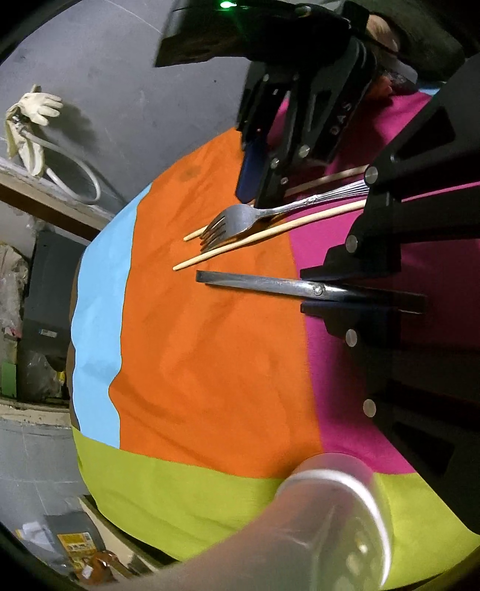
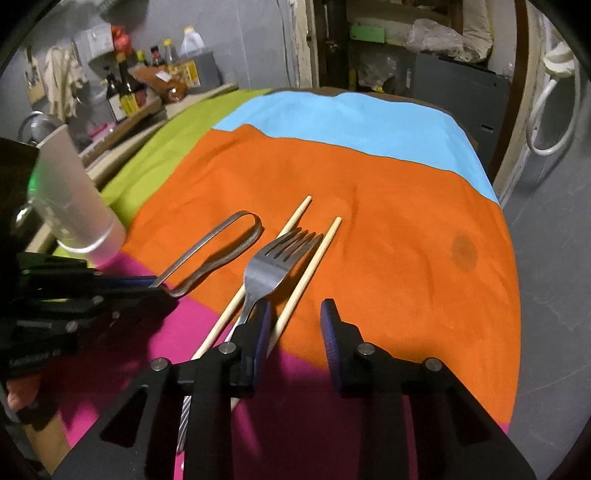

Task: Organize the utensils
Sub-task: 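Grasp the metal peeler with the left tool while the right tool grasps a chopstick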

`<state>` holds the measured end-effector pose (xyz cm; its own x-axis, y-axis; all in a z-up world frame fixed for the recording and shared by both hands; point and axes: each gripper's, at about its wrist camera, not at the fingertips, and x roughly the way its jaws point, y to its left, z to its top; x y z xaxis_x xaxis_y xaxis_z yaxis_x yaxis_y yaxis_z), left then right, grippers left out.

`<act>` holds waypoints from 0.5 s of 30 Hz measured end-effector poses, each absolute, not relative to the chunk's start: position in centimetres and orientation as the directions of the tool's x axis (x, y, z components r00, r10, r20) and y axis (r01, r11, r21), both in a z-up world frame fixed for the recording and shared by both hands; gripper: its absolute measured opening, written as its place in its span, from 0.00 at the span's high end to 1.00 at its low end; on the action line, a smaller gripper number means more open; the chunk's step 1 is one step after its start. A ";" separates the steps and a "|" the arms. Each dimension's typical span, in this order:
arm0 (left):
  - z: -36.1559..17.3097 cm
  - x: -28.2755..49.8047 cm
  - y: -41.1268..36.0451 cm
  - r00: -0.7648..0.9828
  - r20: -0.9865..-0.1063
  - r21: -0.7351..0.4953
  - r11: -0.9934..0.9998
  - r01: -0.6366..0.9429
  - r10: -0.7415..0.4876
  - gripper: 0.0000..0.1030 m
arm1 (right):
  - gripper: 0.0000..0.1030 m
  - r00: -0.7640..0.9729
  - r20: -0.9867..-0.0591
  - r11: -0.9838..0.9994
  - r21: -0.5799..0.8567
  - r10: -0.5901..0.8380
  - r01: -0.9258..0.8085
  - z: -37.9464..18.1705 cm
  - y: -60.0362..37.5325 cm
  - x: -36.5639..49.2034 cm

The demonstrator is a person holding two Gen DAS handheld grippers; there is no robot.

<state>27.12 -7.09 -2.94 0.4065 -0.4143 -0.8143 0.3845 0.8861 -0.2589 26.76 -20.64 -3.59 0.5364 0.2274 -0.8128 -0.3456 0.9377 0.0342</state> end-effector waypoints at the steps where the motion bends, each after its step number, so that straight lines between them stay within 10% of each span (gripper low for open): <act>1: -2.9 27.5 -7.2 0.395 -0.818 -0.265 0.884 0.384 -0.417 0.92 | 0.76 0.528 -0.821 0.942 0.032 0.216 -0.335 -3.5 -20.6 27.4; 15: -2.6 31.6 -9.0 0.345 -0.861 -0.239 0.895 0.376 -0.375 0.92 | 0.92 0.409 -0.859 0.947 0.234 0.308 -0.222 -3.2 -22.9 30.8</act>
<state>31.58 -9.05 -2.60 0.3447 -0.3751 -0.8605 0.3761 0.8951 -0.2395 30.80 -22.86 -3.17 0.4093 0.3080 -0.8588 -0.2222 0.9466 0.2335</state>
